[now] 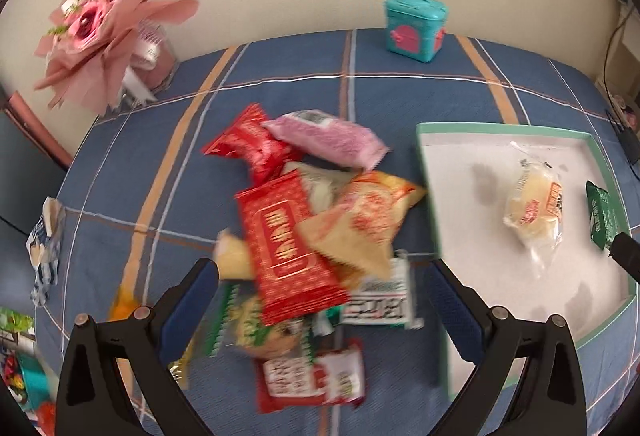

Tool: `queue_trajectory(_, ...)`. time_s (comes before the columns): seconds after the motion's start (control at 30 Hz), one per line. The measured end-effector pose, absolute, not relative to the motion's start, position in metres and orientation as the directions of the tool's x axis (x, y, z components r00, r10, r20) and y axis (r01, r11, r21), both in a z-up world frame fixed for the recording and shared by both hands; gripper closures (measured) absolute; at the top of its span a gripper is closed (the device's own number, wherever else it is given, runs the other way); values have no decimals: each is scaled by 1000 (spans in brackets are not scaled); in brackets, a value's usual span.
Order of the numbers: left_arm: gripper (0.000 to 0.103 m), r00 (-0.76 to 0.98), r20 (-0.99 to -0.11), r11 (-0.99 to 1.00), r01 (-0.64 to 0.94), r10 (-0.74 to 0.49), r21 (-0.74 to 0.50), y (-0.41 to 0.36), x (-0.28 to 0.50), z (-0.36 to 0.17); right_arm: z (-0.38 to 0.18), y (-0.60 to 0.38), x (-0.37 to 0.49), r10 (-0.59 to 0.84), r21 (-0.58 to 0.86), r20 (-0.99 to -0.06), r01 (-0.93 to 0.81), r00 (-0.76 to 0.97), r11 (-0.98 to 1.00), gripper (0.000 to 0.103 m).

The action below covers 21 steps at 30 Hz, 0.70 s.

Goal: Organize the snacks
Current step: 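Withdraw both grippers from the tray back toward the snack pile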

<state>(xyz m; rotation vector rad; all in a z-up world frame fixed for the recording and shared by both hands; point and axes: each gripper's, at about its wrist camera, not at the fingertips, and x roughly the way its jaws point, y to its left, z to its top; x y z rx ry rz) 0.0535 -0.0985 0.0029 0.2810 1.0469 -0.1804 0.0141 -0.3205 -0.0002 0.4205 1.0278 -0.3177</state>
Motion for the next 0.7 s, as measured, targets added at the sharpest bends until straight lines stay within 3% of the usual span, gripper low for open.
queue_trajectory(0.4,1,468,-883,985,137,32,108,-18,61,18,13,-241,35,32,206,-862,292,506,934,0)
queue_trajectory(0.7,1,453,-891,1000,9,6,11,32,66,29,20,-184,45,145,262,-853,172,501,950,0)
